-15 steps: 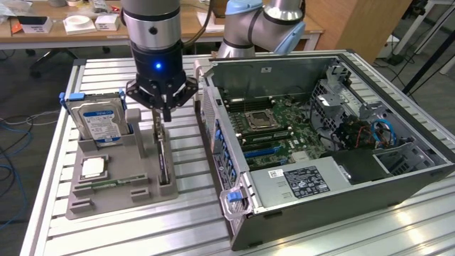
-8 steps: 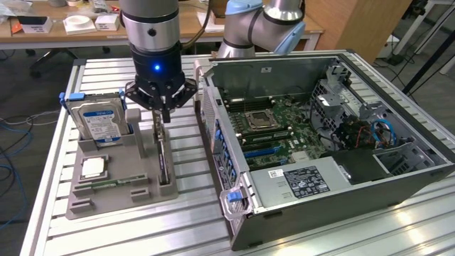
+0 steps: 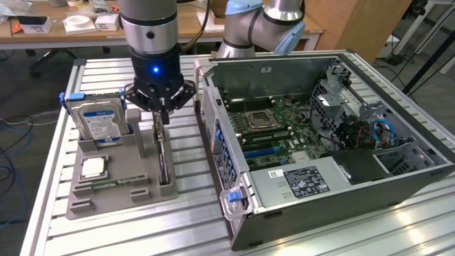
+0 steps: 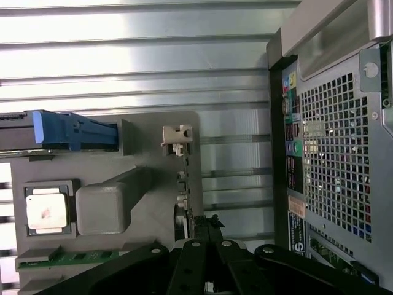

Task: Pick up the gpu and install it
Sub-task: 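Pick up the gpu and move the gpu toward the slot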

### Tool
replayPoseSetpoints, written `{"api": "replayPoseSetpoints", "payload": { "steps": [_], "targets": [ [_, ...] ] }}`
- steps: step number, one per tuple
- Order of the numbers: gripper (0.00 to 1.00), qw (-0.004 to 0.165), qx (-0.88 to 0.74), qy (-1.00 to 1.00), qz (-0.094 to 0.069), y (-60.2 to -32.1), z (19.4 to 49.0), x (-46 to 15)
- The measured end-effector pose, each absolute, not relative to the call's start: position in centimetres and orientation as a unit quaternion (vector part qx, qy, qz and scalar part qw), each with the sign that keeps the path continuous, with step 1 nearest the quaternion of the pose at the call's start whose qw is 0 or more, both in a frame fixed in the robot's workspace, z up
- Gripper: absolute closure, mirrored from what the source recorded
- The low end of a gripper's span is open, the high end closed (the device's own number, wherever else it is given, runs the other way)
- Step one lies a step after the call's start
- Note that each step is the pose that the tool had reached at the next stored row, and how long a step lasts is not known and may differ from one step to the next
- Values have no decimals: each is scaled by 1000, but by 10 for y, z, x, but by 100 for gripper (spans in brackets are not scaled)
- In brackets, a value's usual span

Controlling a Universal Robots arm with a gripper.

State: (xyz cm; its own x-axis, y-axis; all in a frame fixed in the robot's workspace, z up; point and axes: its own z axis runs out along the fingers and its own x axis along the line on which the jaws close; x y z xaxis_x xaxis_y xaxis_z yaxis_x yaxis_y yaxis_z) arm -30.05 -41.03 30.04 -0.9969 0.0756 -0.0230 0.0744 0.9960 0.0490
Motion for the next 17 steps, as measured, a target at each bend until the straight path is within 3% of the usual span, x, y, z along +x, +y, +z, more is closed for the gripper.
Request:
{"api": "replayPoseSetpoints", "payload": {
  "steps": [17],
  "targets": [
    [89, 12, 38, 999, 24, -423, 295, -308]
  ]
}}
